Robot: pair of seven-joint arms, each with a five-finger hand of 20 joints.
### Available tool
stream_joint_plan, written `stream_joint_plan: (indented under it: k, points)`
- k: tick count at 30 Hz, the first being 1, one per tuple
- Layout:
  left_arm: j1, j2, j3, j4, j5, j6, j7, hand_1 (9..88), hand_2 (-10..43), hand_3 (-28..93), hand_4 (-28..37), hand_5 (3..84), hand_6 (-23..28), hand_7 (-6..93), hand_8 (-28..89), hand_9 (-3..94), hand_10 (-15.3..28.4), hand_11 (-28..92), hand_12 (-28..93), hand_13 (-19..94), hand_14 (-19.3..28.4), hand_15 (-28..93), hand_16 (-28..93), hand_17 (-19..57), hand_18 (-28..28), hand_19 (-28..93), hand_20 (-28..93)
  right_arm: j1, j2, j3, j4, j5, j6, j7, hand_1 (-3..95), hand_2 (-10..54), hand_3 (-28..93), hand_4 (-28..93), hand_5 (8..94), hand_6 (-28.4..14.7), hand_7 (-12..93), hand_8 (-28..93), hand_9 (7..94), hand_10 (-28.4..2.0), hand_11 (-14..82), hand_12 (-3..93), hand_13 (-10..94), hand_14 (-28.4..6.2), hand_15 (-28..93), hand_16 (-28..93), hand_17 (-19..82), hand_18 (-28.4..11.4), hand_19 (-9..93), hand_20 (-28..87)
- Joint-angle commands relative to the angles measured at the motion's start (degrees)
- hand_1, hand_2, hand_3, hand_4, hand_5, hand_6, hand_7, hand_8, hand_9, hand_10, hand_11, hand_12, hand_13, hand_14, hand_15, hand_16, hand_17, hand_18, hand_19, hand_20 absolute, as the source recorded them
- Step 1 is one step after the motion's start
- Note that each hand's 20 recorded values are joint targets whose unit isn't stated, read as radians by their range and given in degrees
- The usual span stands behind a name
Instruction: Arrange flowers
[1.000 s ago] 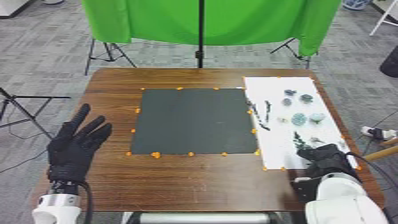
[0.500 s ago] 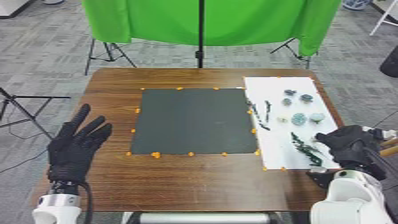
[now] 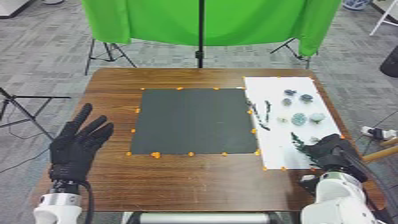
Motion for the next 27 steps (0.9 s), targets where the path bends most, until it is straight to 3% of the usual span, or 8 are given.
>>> stream_joint_plan:
  k: [1, 5, 10, 14, 16, 24, 25, 27]
  points:
    - [0.48, -0.26, 0.05, 0.04, -0.17, 0.24, -0.18, 21.1, 6.1, 76, -28.3, 34.1, 3.3, 11.2, -10, 33.0, 19.1, 20, 13, 24, 28.3, 47, -6, -6.1, 28.4, 42, 36, 2.88, 1.03, -3.62, 3.23, -0.38, -5.91, 0.35, 37.1, -8.8, 74, -25, 63.7, -3.2, 18, -13, 69.2, -14.2, 53.0, 18.4, 69, -11.0, 74, 17, 41, -22.3, 90, 15]
    - [0.65, 0.4, 0.23, -0.03, -0.61, 0.75, 0.5, 21.4, 6.0, 76, -28.3, 34.1, 3.2, 11.4, -10, 33.0, 19.1, 21, 13, 24, 28.3, 47, -6, -6.1, 28.4, 42, 37, 4.42, 1.13, -6.31, 4.24, -2.04, -10.05, -1.01, 38.0, -9.2, 74, -25, 64.4, -2.8, 18, -13, 69.4, -14.2, 52.8, 18.2, 69, -11.0, 74, 17, 41, -22.4, 90, 15]
    - [0.62, 0.3, 0.2, -0.16, -0.52, 0.69, 0.21, 21.7, 5.9, 76, -28.3, 34.1, 3.3, 11.3, -10, 33.1, 19.1, 21, 13, 24, 28.3, 47, -6, -6.0, 28.4, 42, 38, 7.8, 0.78, -10.46, 6.74, -3.43, -13.37, 0.33, 40.4, -9.4, 74, -25, 67.7, -1.8, 19, -13, 70.5, -13.9, 52.4, 18.2, 70, -10.6, 73, 17, 41, -22.3, 90, 15]
    - [0.88, 0.48, 0.23, -0.22, -0.63, 0.91, 0.65, 21.9, 5.9, 76, -28.3, 34.0, 3.3, 11.3, -10, 33.1, 19.1, 21, 13, 24, 28.3, 47, -6, -6.0, 28.4, 41, 38, 10.68, 1.17, -13.85, 9.05, -5.62, -15.11, 1.16, 50.0, -9.5, 68, -28, 73.4, -2.8, 22, 0, 74.5, -12.4, 48.8, 23.5, 73, -8.8, 73, 18, 43, -21.7, 92, 15]
    - [0.93, 0.64, 0.26, -0.23, -0.76, 0.85, 0.79, 21.9, 5.9, 76, -28.3, 34.1, 3.3, 11.3, -10, 33.1, 19.1, 21, 13, 24, 28.3, 47, -6, -6.0, 28.4, 41, 38, 11.25, 1.37, -14.39, 9.32, -5.82, -15.67, 1.19, 56.1, -9.5, 66, -28, 81.1, -2.4, 25, 3, 80.7, -10.6, 45.2, 27.5, 77, -7.1, 72, 20, 46, -21.0, 93, 17]
    - [1.29, 0.9, -0.65, -0.83, -0.64, 1.1, 0.87, 22.0, 5.8, 77, -28.3, 34.0, 3.3, 11.4, -10, 33.1, 19.1, 21, 13, 24, 28.3, 47, -6, -5.9, 28.4, 41, 39, 13.54, 1.0, -15.66, 8.05, -8.7, -15.05, 0.85, 58.3, -9.5, 69, -28, 87.2, -3.4, 22, 7, 86.1, -9.8, 45.7, 28.3, 83, -6.0, 72, 23, 50, -20.9, 93, 32]
    - [1.6, 1.64, -0.26, -0.87, -1.04, 1.63, 2.06, 22.0, 5.8, 77, -28.3, 34.1, 3.3, 11.3, -10, 33.1, 19.1, 21, 13, 24, 28.3, 47, -6, -5.9, 28.4, 41, 39, 13.67, 1.05, -15.61, 7.81, -9.02, -14.66, 0.65, 58.3, -9.5, 69, -28, 87.4, -3.4, 22, 7, 86.3, -9.8, 45.7, 28.3, 83, -6.1, 73, 23, 50, -20.9, 93, 33]
    - [1.76, 2.06, -0.18, -0.94, -1.29, 1.85, 2.62, 22.0, 5.8, 77, -28.3, 34.1, 3.3, 11.3, -10, 33.1, 19.1, 21, 13, 24, 28.3, 47, -6, -5.9, 28.4, 41, 39, 13.6, 1.38, -15.34, 6.29, -9.68, -13.23, 0.56, 58.3, -9.5, 70, -28, 87.8, -3.5, 22, 8, 87.1, -10.0, 46.2, 27.9, 83, -6.3, 73, 23, 50, -21.0, 93, 35]
